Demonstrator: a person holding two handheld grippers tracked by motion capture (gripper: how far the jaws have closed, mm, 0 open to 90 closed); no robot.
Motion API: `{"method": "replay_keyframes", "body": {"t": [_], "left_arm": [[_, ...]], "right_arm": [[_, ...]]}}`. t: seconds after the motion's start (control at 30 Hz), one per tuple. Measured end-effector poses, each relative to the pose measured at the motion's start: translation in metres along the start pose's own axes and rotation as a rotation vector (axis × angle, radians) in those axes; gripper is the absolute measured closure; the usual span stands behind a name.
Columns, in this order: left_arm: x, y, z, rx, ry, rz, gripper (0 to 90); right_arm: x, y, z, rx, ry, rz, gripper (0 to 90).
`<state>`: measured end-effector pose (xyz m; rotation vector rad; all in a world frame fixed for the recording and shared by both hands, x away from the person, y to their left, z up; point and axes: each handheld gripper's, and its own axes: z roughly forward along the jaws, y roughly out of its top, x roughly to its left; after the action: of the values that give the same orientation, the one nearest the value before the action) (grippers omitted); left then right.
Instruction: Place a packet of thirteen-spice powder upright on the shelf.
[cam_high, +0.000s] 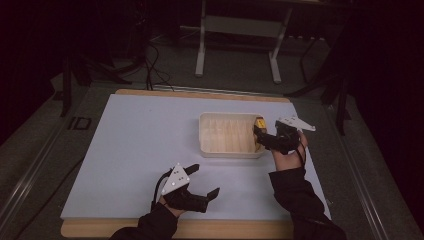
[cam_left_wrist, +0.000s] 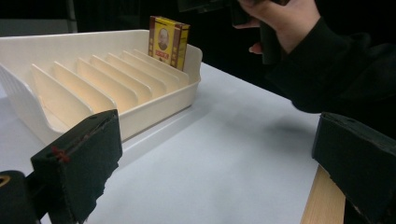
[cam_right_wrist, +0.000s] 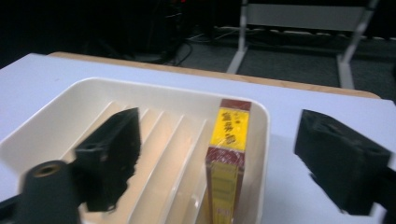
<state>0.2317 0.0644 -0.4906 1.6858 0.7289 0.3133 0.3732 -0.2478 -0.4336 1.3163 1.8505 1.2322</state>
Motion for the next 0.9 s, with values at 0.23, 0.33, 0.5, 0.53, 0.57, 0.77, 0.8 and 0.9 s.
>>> {"method": "replay_keyframes", "body": {"t": [0.23, 0.33, 0.5, 0.53, 0.57, 0.77, 0.8, 0.9], "left_arm": [[0.0, 0.0, 0.001, 0.005, -0.007, -0.003, 2.5], [0.0, 0.0, 0.001, 0.006, -0.004, -0.001, 2.5], [0.0, 0.0, 0.0, 0.005, -0.004, 0.005, 2.5], [-0.001, 0.0, 0.0, 0.008, -0.002, 0.008, 2.5], [-0.001, 0.0, 0.0, 0.007, -0.002, 0.009, 2.5], [-0.001, 0.001, 0.0, 0.005, -0.002, 0.012, 2.5], [-0.001, 0.001, -0.001, 0.005, -0.001, 0.011, 2.5], [-0.001, 0.001, -0.001, 0.004, 0.0, 0.012, 2.5]], "right_arm": [[-0.005, -0.008, -0.017, 0.009, 0.042, -0.031, 13.7], [-0.005, -0.013, -0.022, 0.006, 0.052, -0.046, 13.7], [-0.006, -0.02, -0.032, 0.007, 0.081, -0.063, 13.8], [-0.006, -0.021, -0.035, 0.005, 0.085, -0.068, 13.8], [-0.006, -0.022, -0.038, 0.005, 0.087, -0.073, 13.8], [-0.003, -0.029, -0.052, -0.005, 0.121, -0.092, 13.9], [-0.003, -0.03, -0.054, -0.006, 0.124, -0.096, 13.9], [-0.001, -0.034, -0.06, -0.005, 0.146, -0.097, 13.9]]}}
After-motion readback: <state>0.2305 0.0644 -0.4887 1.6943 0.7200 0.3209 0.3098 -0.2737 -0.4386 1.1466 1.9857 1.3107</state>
